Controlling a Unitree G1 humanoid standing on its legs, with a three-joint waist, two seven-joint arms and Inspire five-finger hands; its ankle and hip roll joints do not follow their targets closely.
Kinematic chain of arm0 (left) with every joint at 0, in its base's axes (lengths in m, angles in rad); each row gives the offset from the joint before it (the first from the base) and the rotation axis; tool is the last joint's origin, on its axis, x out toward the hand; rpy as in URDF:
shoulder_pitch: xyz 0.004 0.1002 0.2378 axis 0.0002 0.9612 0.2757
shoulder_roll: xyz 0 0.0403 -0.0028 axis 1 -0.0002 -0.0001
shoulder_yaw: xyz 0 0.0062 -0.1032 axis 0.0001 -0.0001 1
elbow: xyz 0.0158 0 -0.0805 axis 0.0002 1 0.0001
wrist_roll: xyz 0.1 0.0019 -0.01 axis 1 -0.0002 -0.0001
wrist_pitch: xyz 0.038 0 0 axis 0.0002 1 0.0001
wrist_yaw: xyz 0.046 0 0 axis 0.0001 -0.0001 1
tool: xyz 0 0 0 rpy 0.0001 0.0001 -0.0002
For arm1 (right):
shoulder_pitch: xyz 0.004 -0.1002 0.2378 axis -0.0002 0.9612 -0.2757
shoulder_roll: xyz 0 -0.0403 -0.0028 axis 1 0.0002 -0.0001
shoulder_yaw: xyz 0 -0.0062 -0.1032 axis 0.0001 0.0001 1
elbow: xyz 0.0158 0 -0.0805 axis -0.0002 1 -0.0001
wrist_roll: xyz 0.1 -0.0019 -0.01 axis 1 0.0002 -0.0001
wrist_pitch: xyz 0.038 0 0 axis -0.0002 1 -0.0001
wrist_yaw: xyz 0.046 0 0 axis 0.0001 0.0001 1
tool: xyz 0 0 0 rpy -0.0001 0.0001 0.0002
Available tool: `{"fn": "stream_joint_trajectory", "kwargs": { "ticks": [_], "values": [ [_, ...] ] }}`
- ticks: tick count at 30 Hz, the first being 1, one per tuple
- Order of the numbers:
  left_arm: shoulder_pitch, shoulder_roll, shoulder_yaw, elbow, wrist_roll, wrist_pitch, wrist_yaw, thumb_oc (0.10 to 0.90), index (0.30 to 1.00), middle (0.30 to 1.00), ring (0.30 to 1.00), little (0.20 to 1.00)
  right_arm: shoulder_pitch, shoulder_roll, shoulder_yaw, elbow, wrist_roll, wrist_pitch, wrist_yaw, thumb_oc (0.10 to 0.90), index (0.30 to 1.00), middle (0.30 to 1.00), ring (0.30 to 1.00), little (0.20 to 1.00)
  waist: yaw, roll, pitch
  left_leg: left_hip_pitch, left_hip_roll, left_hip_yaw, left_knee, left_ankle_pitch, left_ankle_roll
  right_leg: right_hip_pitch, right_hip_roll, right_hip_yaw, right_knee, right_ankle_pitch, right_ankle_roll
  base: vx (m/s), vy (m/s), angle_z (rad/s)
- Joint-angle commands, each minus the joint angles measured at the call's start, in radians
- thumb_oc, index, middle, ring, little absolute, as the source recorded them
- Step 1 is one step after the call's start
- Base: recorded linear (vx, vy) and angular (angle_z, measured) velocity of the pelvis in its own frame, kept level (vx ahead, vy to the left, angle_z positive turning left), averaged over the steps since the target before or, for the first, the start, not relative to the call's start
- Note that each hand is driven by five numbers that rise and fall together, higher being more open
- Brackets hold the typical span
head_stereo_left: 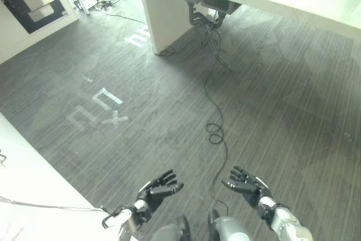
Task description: Place the dishes in the dishwasher.
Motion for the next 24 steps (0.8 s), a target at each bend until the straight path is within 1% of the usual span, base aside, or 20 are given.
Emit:
{"fn": "stream_joint_trajectory", "kwargs": {
  "ticks": [1, 2, 3, 4, 6, 7, 8, 11, 13, 16, 19, 20, 21, 22, 24],
  "values": [
    [-0.001, 0.017, -0.009, -0.075, -0.052, -0.015, -0.064, 0.800, 0.900, 0.900, 0.900, 0.900, -0.024, -0.031, -0.010, -0.074, 0.024, -0.065, 0.032, 0.800, 0.900, 0.900, 0.900, 0.900, 0.008, -0.004, -0.040, 0.019, 0.064, 0.015, 0.044, -0.083, -0.069, 0.018, -0.049, -0.003, 0.003, -0.046, 0.131, 0.00, 0.000, 0.00],
    [0.001, 0.017, -0.007, -0.075, -0.061, -0.017, -0.061, 0.800, 0.900, 0.900, 0.900, 0.900, -0.022, -0.030, -0.011, -0.073, 0.021, -0.061, 0.030, 0.800, 0.900, 0.900, 0.900, 0.900, 0.008, -0.003, -0.041, 0.019, 0.063, 0.014, 0.044, -0.084, -0.068, 0.019, -0.049, -0.004, 0.003, -0.046, 0.131, 0.00, 0.000, 0.00],
    [0.005, 0.017, 0.000, -0.077, -0.069, -0.015, -0.031, 0.800, 0.900, 0.900, 0.900, 0.900, -0.020, -0.030, -0.013, -0.066, 0.015, -0.055, 0.025, 0.800, 0.900, 0.900, 0.900, 0.900, 0.010, -0.002, -0.043, 0.020, 0.060, 0.013, 0.044, -0.086, -0.067, 0.020, -0.050, -0.006, 0.003, -0.047, 0.132, 0.00, 0.000, 0.00],
    [0.005, 0.019, 0.006, -0.071, -0.068, -0.004, -0.004, 0.800, 0.900, 0.900, 0.900, 0.900, -0.019, -0.030, -0.010, -0.056, 0.011, -0.055, 0.014, 0.800, 0.900, 0.900, 0.900, 0.900, 0.013, -0.001, -0.044, 0.019, 0.060, 0.014, 0.044, -0.086, -0.067, 0.022, -0.051, -0.009, 0.003, -0.049, 0.132, 0.00, 0.000, 0.00],
    [-0.002, 0.017, 0.011, -0.047, -0.051, -0.003, 0.014, 0.800, 0.900, 0.900, 0.900, 0.900, -0.020, -0.026, -0.004, -0.047, 0.014, -0.061, 0.005, 0.800, 0.900, 0.900, 0.900, 0.900, 0.014, -0.003, -0.045, 0.018, 0.061, 0.015, 0.044, -0.086, -0.068, 0.022, -0.052, -0.014, 0.003, -0.048, 0.132, -0.01, -0.011, 0.02],
    [-0.004, 0.016, 0.011, -0.032, -0.036, -0.007, 0.023, 0.800, 0.900, 0.900, 0.900, 0.900, -0.022, -0.026, 0.002, -0.037, 0.023, -0.078, 0.006, 0.800, 0.900, 0.900, 0.900, 0.900, 0.015, -0.003, -0.046, 0.016, 0.063, 0.016, 0.044, -0.085, -0.068, 0.021, -0.051, -0.017, 0.003, -0.050, 0.130, -0.03, -0.032, 0.12],
    [-0.002, 0.014, 0.013, -0.004, -0.003, -0.012, 0.048, 0.800, 0.900, 0.900, 0.900, 0.900, -0.015, -0.022, 0.000, -0.025, 0.022, -0.119, 0.005, 0.800, 0.900, 0.900, 0.900, 0.900, 0.013, -0.004, -0.049, 0.018, 0.065, 0.017, 0.044, -0.088, -0.072, 0.024, -0.046, -0.016, 0.003, -0.055, 0.129, -0.01, -0.032, 0.11],
    [0.006, 0.006, 0.014, 0.041, 0.059, -0.031, 0.075, 0.800, 0.900, 0.900, 0.900, 0.900, 0.000, -0.019, -0.008, -0.015, 0.001, -0.108, -0.024, 0.800, 0.900, 0.900, 0.900, 0.900, 0.010, -0.005, -0.059, 0.016, 0.064, 0.019, 0.044, -0.089, -0.078, 0.024, -0.048, -0.017, 0.003, -0.054, 0.133, 0.03, -0.035, 0.05],
    [0.011, 0.001, 0.019, 0.069, 0.088, -0.055, 0.085, 0.800, 0.900, 0.900, 0.900, 0.900, 0.007, -0.019, -0.013, 0.001, -0.017, -0.110, -0.023, 0.800, 0.900, 0.900, 0.900, 0.900, 0.009, -0.005, -0.062, 0.016, 0.069, 0.024, 0.044, -0.086, -0.082, 0.024, -0.050, -0.020, 0.003, -0.055, 0.134, 0.04, -0.041, 0.05],
    [0.008, -0.002, 0.030, 0.084, 0.116, -0.065, 0.117, 0.800, 0.900, 0.900, 0.900, 0.900, 0.008, -0.025, -0.018, 0.008, -0.022, -0.112, -0.036, 0.800, 0.900, 0.900, 0.900, 0.900, 0.011, -0.001, -0.059, 0.013, 0.074, 0.028, 0.044, -0.083, -0.085, 0.023, -0.050, -0.027, 0.003, -0.058, 0.130, 0.01, -0.057, 0.04],
    [-0.001, -0.005, 0.026, 0.071, 0.132, -0.085, 0.146, 0.800, 0.900, 0.900, 0.900, 0.900, -0.002, -0.033, -0.022, -0.001, -0.016, -0.117, -0.077, 0.800, 0.900, 0.900, 0.900, 0.900, 0.010, 0.005, -0.054, 0.010, 0.079, 0.024, 0.044, -0.080, -0.088, 0.024, -0.040, -0.030, 0.003, -0.067, 0.119, 0.00, -0.103, 0.03],
    [-0.003, -0.002, 0.025, 0.062, 0.209, -0.103, 0.198, 0.800, 0.900, 0.900, 0.900, 0.900, -0.003, -0.033, -0.022, -0.003, -0.032, -0.117, -0.093, 0.800, 0.900, 0.900, 0.900, 0.900, 0.009, 0.006, -0.055, 0.012, 0.082, 0.024, 0.044, -0.079, -0.090, 0.027, -0.037, -0.032, 0.003, -0.070, 0.116, 0.03, -0.109, 0.04],
    [-0.005, 0.004, 0.020, 0.059, 0.322, -0.121, 0.231, 0.800, 0.900, 0.900, 0.900, 0.900, -0.003, -0.033, -0.022, -0.003, -0.039, -0.119, -0.098, 0.800, 0.900, 0.900, 0.900, 0.900, 0.009, 0.007, -0.055, 0.015, 0.086, 0.027, 0.044, -0.078, -0.092, 0.029, -0.036, -0.036, 0.003, -0.072, 0.115, 0.05, -0.135, 0.05],
    [-0.015, 0.036, -0.009, 0.042, 0.346, -0.116, 0.251, 0.800, 0.900, 0.900, 0.900, 0.900, -0.010, -0.045, -0.016, -0.003, -0.035, -0.114, -0.106, 0.800, 0.900, 0.900, 0.900, 0.900, 0.006, 0.007, -0.054, 0.020, 0.096, 0.030, 0.044, -0.069, -0.100, 0.031, -0.032, -0.043, 0.003, -0.075, 0.107, 0.04, -0.113, 0.05],
    [-0.025, 0.033, -0.008, 0.009, 0.272, -0.074, 0.258, 0.800, 0.900, 0.900, 0.900, 0.900, -0.023, -0.057, -0.006, -0.023, -0.034, -0.099, -0.115, 0.800, 0.900, 0.900, 0.900, 0.900, 0.008, 0.006, -0.049, 0.035, 0.099, 0.030, 0.044, -0.052, -0.104, 0.032, -0.030, -0.048, 0.003, -0.079, 0.092, 0.05, -0.141, 0.04]
  ]
}}
